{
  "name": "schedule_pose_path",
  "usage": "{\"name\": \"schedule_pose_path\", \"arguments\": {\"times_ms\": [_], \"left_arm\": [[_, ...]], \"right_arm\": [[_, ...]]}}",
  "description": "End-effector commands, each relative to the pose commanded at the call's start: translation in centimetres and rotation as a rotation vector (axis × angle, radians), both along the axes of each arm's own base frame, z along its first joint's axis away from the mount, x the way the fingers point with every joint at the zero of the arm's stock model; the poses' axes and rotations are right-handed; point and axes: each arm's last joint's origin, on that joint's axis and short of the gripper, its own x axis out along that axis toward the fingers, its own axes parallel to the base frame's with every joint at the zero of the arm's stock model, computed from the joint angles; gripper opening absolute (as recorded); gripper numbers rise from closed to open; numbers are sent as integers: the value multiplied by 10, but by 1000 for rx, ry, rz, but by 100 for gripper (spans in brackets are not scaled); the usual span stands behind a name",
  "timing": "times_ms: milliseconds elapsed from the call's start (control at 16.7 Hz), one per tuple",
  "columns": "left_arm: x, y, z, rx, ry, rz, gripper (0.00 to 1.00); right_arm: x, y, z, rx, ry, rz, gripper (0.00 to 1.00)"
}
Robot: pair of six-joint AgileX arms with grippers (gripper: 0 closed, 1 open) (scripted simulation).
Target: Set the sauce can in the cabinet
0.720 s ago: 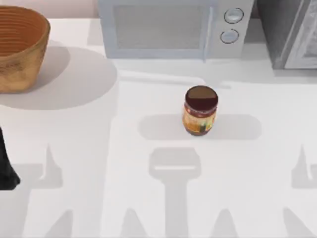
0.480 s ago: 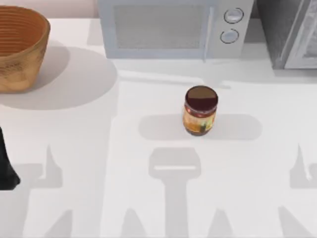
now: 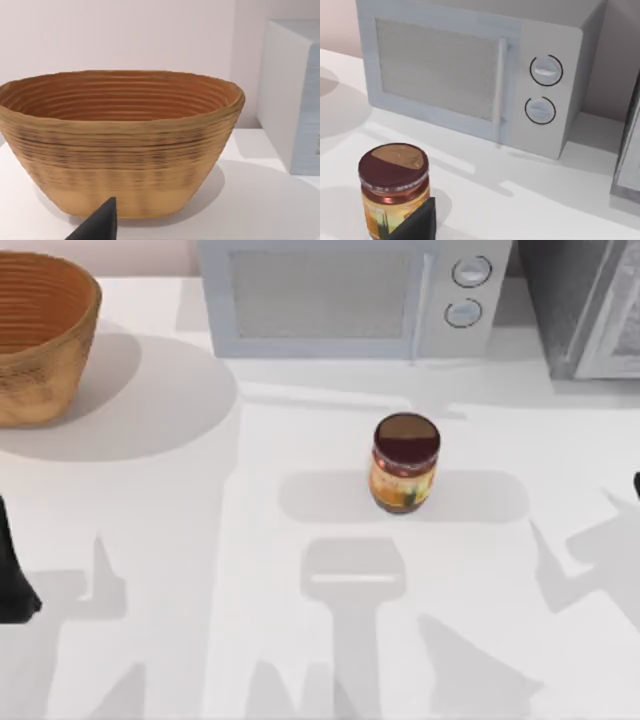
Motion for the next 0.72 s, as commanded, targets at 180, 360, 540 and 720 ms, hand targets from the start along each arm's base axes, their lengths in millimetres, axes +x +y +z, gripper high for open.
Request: {"name": "schedule_pose_path", "arguments": {"times_ms": [180, 360, 540, 720], "left_arm": [[0, 0, 0, 0, 0, 0, 100], [0, 0, 0, 0, 0, 0, 100], [0, 0, 0, 0, 0, 0, 100], [0, 0, 0, 0, 0, 0, 100]], "right_arm": [[36, 10, 16, -28, 51, 200, 100], [85, 22, 17, -45, 93, 408, 100], [138, 33, 0, -47, 118, 610, 100], [187, 43, -37, -31, 122, 789, 100]]}}
